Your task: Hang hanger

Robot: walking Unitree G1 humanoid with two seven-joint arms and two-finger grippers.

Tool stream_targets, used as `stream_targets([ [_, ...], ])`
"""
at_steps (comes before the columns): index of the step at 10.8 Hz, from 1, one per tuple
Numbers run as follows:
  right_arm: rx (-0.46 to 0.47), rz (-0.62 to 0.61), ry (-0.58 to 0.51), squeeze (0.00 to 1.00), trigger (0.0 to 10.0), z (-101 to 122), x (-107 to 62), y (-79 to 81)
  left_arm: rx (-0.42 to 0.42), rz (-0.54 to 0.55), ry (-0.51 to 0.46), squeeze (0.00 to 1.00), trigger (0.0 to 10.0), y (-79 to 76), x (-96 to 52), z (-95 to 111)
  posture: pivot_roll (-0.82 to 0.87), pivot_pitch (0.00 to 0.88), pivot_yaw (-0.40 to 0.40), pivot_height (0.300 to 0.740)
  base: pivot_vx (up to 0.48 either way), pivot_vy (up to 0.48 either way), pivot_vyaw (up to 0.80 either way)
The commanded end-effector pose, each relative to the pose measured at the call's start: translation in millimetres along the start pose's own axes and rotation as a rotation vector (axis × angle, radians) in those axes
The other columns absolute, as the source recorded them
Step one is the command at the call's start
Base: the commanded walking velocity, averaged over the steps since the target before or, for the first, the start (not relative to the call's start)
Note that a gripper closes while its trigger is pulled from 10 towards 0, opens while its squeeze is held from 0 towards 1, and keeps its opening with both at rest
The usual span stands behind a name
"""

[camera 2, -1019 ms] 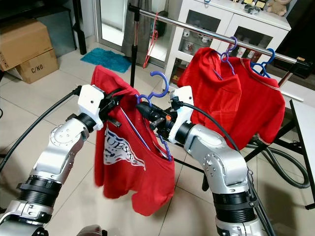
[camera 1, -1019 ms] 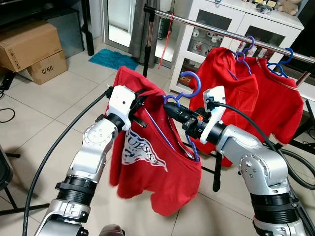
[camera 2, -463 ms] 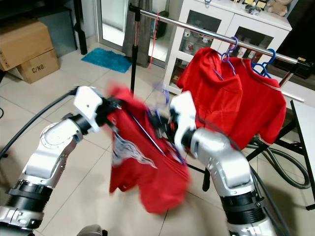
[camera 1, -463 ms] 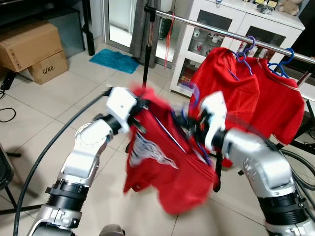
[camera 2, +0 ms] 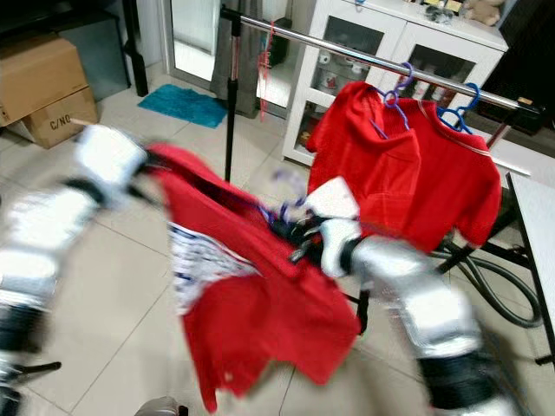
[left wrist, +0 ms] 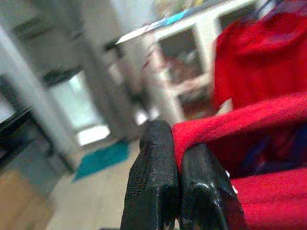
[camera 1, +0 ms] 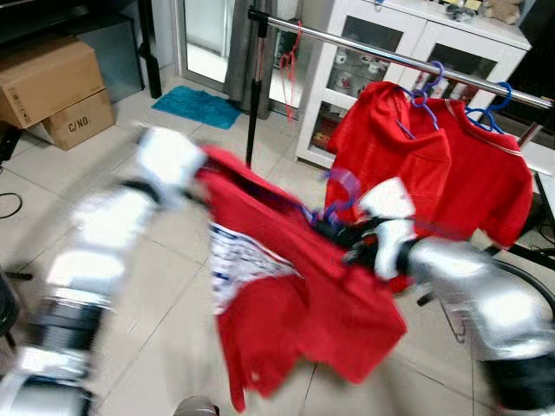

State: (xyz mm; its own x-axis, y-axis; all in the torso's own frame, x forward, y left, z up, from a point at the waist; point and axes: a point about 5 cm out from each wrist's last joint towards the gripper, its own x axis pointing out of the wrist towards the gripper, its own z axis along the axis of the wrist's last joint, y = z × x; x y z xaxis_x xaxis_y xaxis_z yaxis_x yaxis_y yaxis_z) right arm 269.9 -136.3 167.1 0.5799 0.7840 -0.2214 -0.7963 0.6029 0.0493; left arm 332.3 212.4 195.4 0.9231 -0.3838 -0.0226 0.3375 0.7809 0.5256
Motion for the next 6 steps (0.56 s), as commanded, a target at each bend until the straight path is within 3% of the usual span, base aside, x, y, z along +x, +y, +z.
stream_targets([
  [1, -0.001, 0.032, -0.021, 0.0, 0.0, 2, -14.6, -1.8, 0.028, 0.1, 0.017, 0.0, 0.0, 23.5, -1.6, 3, 0.1, 0.0, -0.142, 0.74, 0.0, 0.0, 0.0],
  [2, 0.0, 0.078, -0.022, 0.0, 0.0, 2, -19.1, 1.7, 0.025, 0.142, 0.027, 0.0, 0.0, 35.1, -3.1, 0, 0.1, 0.0, -0.138, 0.74, 0.0, 0.0, 0.0],
  [3, 0.026, 0.195, -0.009, 0.0, 0.0, -2, -26.2, 14.3, -0.057, 0.254, 0.007, 0.0, 0.0, 61.4, -4.7, -2, 0.09, 0.0, -0.139, 0.74, 0.0, 0.0, 0.0],
  [5, 0.092, 0.281, -0.066, 0.0, 0.0, 0, -25.3, 26.9, -0.123, 0.302, -0.006, 0.0, 0.0, 68.8, 0.7, -5, 0.09, 0.0, -0.132, 0.74, 0.0, 0.0, 0.0],
  [6, 0.107, 0.274, -0.081, 0.0, 0.0, -2, -21.3, 28.3, -0.185, 0.242, -0.053, 0.0, 0.0, 59.4, 12.3, -1, 0.09, 0.0, -0.125, 0.74, 0.0, 0.0, 0.0],
])
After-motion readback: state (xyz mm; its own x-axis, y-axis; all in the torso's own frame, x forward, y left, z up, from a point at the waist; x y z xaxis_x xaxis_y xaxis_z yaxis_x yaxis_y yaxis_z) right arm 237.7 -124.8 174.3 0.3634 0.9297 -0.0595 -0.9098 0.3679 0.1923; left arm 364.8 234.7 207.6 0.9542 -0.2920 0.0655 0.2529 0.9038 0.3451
